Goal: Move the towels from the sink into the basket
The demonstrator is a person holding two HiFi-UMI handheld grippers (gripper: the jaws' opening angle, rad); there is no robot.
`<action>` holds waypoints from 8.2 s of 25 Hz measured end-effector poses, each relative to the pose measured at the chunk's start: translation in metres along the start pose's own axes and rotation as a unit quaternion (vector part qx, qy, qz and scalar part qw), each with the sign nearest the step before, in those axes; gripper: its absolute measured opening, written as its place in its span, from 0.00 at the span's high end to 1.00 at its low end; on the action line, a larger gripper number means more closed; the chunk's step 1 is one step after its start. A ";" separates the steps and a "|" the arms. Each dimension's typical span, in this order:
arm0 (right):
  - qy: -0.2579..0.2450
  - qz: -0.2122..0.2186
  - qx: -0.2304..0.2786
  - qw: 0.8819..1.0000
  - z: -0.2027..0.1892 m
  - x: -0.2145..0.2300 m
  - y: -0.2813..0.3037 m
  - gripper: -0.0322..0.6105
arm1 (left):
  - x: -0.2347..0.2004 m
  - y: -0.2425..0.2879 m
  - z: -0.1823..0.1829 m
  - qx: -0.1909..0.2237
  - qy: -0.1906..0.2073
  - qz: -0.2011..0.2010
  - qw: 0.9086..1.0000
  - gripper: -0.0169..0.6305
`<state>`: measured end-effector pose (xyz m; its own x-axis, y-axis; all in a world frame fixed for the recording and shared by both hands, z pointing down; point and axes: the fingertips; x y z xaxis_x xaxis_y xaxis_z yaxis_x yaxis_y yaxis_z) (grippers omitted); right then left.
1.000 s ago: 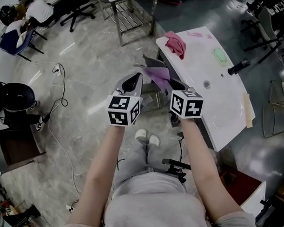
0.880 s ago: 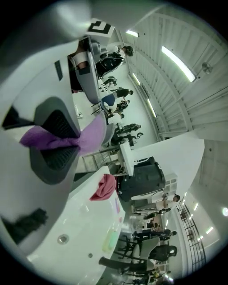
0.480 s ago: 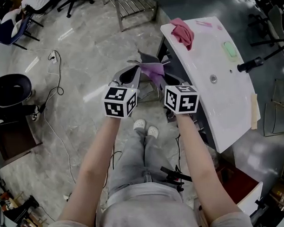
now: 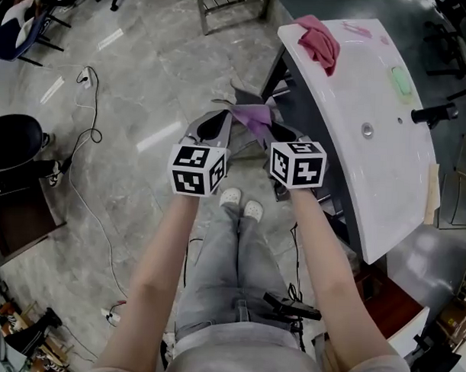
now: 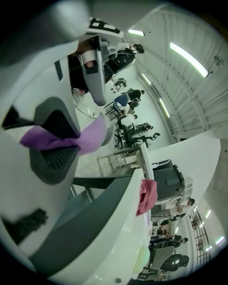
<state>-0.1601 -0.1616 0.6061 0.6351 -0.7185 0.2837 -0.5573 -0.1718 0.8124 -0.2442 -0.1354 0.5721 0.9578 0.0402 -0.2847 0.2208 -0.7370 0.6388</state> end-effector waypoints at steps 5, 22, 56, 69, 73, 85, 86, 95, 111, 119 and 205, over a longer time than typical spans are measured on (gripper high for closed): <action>0.001 0.002 -0.024 1.000 -0.027 0.013 0.031 0.86 | -0.010 0.020 -0.022 -0.011 -0.012 0.005 1.000 0.96; 0.015 0.020 -0.099 0.995 -0.107 0.048 0.152 0.86 | -0.044 0.090 -0.098 -0.051 -0.031 0.015 0.998 0.96; -0.024 0.012 -0.102 0.994 -0.109 0.060 0.193 0.92 | -0.057 0.113 -0.130 -0.068 -0.059 0.020 0.996 0.96; -0.009 -0.004 -0.040 0.999 -0.083 0.051 0.098 0.93 | -0.019 0.085 -0.098 -0.057 -0.027 0.028 0.998 0.97; 0.000 -0.011 -0.027 1.000 -0.075 0.045 0.070 0.92 | -0.007 0.074 -0.086 -0.052 -0.017 0.027 0.998 0.97; 0.018 -0.021 0.027 0.999 -0.033 0.029 -0.017 0.93 | 0.044 0.036 -0.027 -0.023 0.013 0.008 1.000 0.97; 0.016 -0.021 0.031 0.999 -0.029 0.029 -0.024 0.93 | 0.046 0.033 -0.021 -0.019 0.012 0.007 1.000 0.97; -0.012 -0.034 0.054 0.998 0.006 0.022 -0.079 0.93 | 0.078 0.007 0.031 0.006 0.039 -0.009 0.999 0.97; -0.018 -0.040 0.113 0.993 0.035 0.007 -0.175 0.93 | 0.135 -0.046 0.089 0.045 0.072 -0.034 0.996 0.97; -0.014 -0.044 0.172 0.984 0.055 -0.010 -0.234 0.93 | 0.151 -0.082 0.119 0.083 0.073 -0.042 0.993 0.97; -0.081 -0.078 0.028 0.993 0.204 0.176 -0.048 0.56 | 0.097 0.048 0.242 0.056 0.092 -0.062 0.992 0.96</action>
<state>-0.1312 -0.4176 0.5129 0.6244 -0.7782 0.0671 -0.4908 -0.3241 0.8088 -0.1855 -0.3299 0.4019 0.9443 0.2496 -0.2146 0.3268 -0.7892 0.5200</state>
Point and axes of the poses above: the fingertips, and each gripper's own axes: y forward along the fingers, x to its right, z out of its top, and after that the axes turned 15 degrees about -x, right-handed
